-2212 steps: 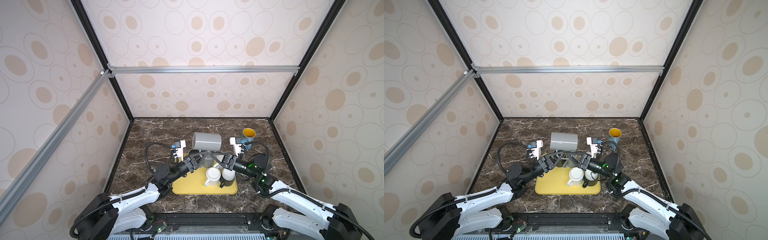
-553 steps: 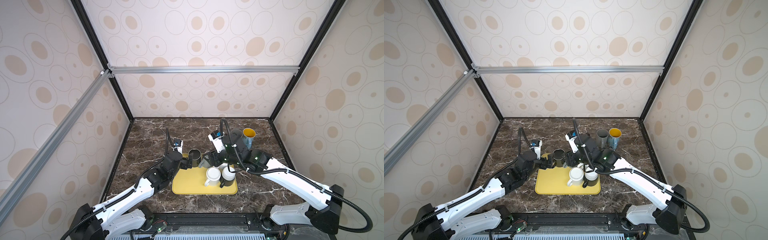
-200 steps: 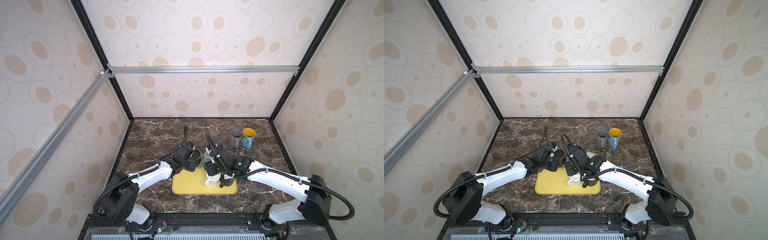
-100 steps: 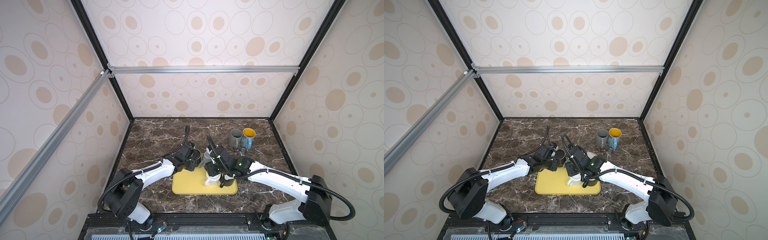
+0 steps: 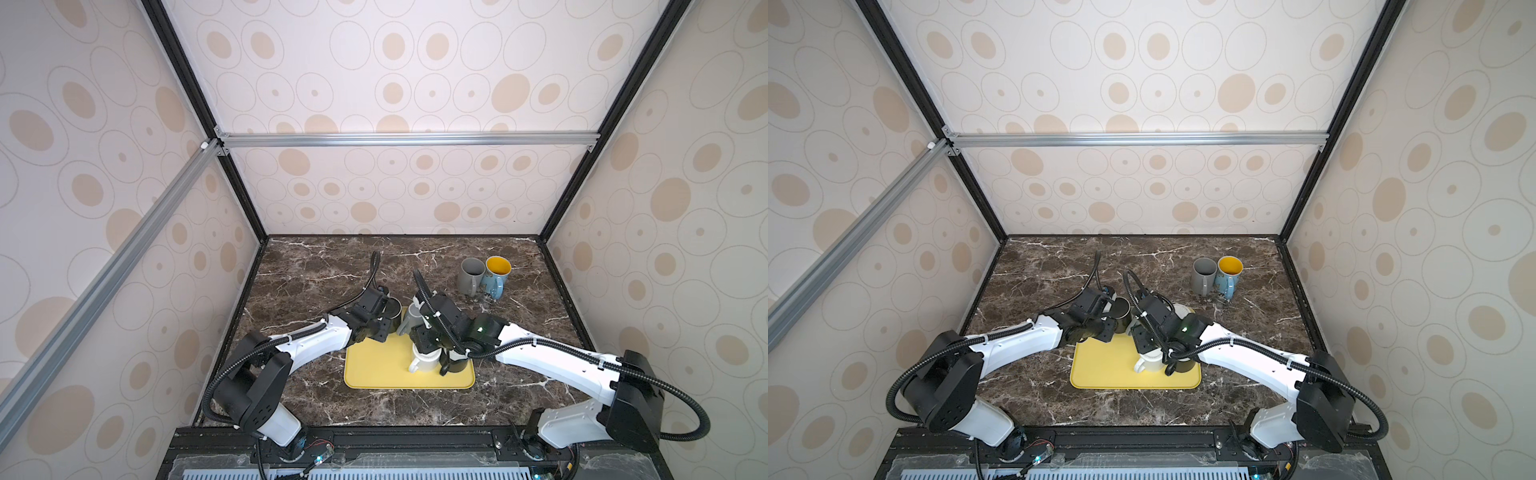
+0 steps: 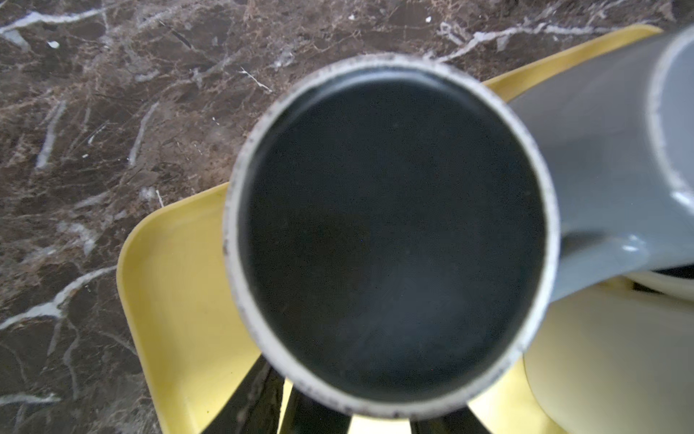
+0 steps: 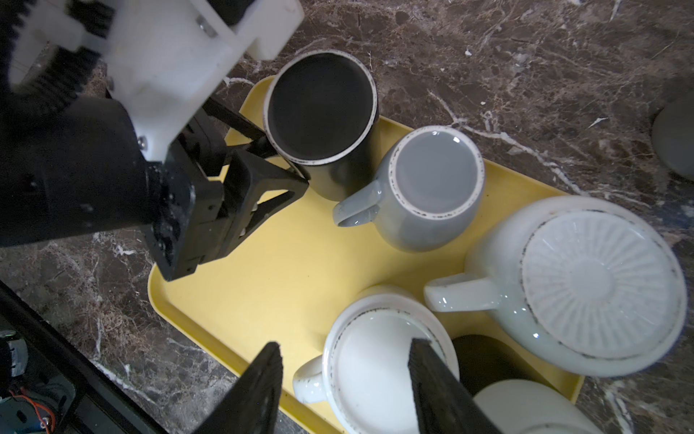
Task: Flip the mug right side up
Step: 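Close the left gripper on the base of the lying black mug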
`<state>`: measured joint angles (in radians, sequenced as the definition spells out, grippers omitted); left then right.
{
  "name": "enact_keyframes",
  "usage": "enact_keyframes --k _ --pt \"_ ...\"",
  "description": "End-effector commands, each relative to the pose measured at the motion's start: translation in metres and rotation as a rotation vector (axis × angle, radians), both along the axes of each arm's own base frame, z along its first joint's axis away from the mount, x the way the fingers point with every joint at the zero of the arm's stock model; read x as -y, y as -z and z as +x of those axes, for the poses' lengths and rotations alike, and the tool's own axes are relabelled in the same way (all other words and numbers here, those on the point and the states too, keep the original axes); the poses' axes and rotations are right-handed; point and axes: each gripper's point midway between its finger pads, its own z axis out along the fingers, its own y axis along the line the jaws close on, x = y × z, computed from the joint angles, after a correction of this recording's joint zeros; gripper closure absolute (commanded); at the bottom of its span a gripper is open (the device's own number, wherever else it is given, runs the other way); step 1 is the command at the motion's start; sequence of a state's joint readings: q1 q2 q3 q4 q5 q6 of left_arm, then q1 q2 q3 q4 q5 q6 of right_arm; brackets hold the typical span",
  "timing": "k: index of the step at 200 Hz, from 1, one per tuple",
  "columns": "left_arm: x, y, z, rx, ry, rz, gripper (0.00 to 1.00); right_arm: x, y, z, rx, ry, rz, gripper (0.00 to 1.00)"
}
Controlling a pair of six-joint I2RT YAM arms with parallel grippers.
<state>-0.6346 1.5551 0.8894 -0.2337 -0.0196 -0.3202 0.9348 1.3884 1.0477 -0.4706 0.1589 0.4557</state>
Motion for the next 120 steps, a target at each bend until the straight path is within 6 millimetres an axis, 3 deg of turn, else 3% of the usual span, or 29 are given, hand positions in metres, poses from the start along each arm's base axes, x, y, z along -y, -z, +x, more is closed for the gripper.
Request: enact_keyframes --k 1,120 --pt "0.001 -0.007 0.01 0.013 0.002 0.002 0.52 0.009 0.0 0.0 0.012 0.02 -0.008 0.43" --pt "0.003 -0.018 0.014 0.038 0.001 -0.011 0.65 0.011 0.002 -0.002 0.007 0.018 -0.015 0.43"
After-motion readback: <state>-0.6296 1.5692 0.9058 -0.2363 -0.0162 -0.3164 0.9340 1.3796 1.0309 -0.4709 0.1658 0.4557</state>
